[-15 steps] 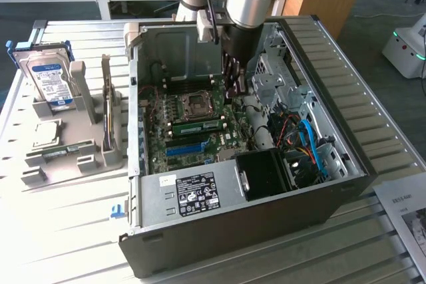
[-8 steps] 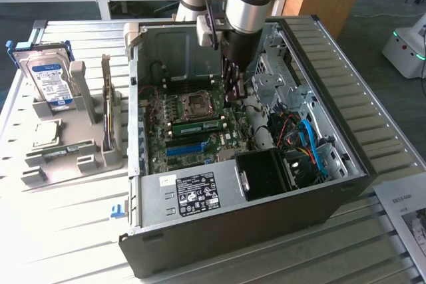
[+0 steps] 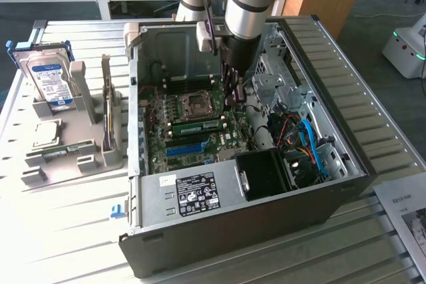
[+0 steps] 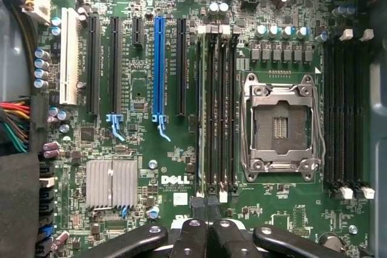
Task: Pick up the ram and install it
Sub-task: 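Press down the ram until it locks into place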
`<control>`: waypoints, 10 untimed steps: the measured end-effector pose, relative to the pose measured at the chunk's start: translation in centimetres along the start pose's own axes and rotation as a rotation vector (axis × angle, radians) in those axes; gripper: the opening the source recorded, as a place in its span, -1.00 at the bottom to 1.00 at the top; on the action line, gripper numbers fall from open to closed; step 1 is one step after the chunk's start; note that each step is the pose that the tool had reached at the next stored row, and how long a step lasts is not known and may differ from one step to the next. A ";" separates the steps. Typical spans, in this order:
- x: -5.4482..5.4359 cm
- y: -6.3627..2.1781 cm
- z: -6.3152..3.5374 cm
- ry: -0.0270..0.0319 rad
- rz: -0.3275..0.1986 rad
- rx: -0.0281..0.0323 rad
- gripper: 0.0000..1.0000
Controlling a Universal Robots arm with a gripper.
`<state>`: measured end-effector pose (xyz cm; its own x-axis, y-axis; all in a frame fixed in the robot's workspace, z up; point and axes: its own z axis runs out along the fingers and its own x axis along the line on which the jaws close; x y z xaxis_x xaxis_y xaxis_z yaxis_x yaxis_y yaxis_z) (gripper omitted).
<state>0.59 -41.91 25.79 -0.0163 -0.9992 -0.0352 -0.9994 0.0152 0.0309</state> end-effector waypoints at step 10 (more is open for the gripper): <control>0.0 -0.02 0.79 0.0000 0.000 0.0010 -0.80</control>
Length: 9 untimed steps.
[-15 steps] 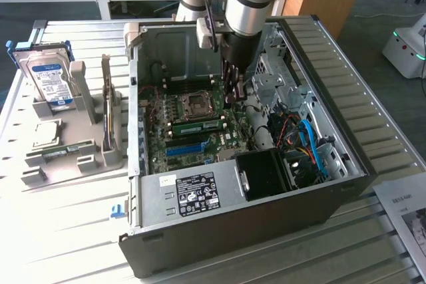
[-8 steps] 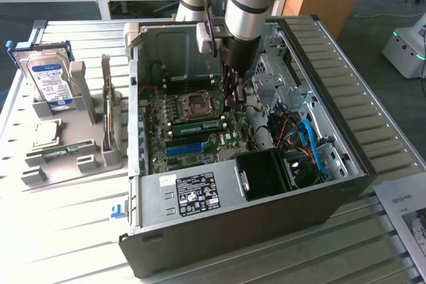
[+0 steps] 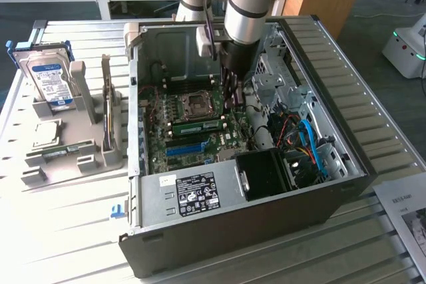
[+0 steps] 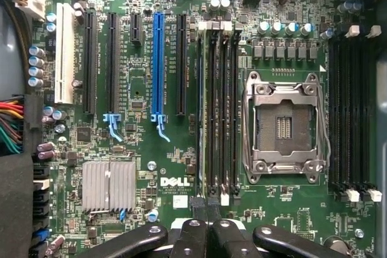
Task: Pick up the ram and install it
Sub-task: 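Press down the ram until it locks into place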
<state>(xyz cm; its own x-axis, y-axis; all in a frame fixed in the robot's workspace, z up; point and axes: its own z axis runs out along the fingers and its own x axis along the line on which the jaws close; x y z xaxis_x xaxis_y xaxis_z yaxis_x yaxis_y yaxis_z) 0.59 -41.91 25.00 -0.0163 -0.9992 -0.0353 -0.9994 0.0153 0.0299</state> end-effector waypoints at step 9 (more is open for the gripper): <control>0.0 -0.02 0.66 -0.0001 0.000 0.0005 -0.80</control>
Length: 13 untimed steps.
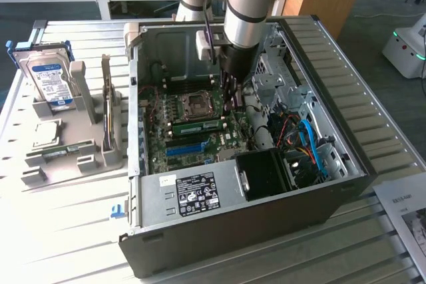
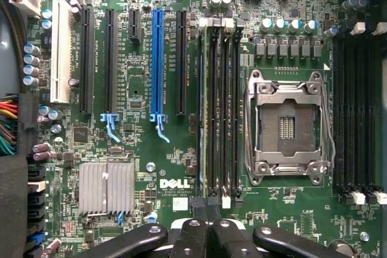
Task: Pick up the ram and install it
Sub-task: 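Press down the ram until it locks into place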
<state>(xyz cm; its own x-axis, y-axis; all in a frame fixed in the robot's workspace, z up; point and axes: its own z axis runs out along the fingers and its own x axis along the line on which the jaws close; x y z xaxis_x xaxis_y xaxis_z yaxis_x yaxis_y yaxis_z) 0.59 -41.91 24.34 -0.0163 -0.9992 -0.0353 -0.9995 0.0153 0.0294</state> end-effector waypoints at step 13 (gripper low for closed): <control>0.0 -0.02 0.72 0.0000 0.000 0.0003 -0.80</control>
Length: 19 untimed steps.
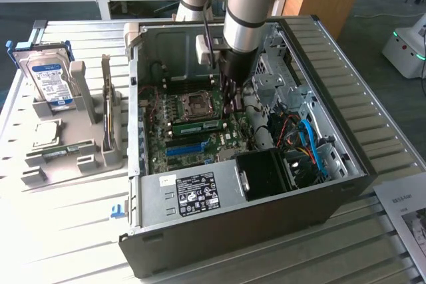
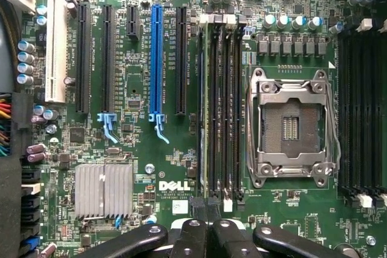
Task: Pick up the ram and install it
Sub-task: 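Press down the ram until it locks into place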
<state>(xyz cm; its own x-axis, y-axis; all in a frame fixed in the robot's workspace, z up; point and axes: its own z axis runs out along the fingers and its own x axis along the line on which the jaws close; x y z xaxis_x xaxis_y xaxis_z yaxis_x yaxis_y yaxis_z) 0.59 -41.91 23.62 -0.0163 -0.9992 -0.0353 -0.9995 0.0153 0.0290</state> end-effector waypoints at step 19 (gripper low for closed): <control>0.0 -0.02 0.53 0.0000 0.000 0.0001 -0.80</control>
<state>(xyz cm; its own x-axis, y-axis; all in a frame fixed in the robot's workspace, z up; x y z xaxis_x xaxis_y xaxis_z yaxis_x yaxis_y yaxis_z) 0.59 -41.91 23.09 -0.0163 -0.9992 -0.0353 -0.9995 0.0153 0.0289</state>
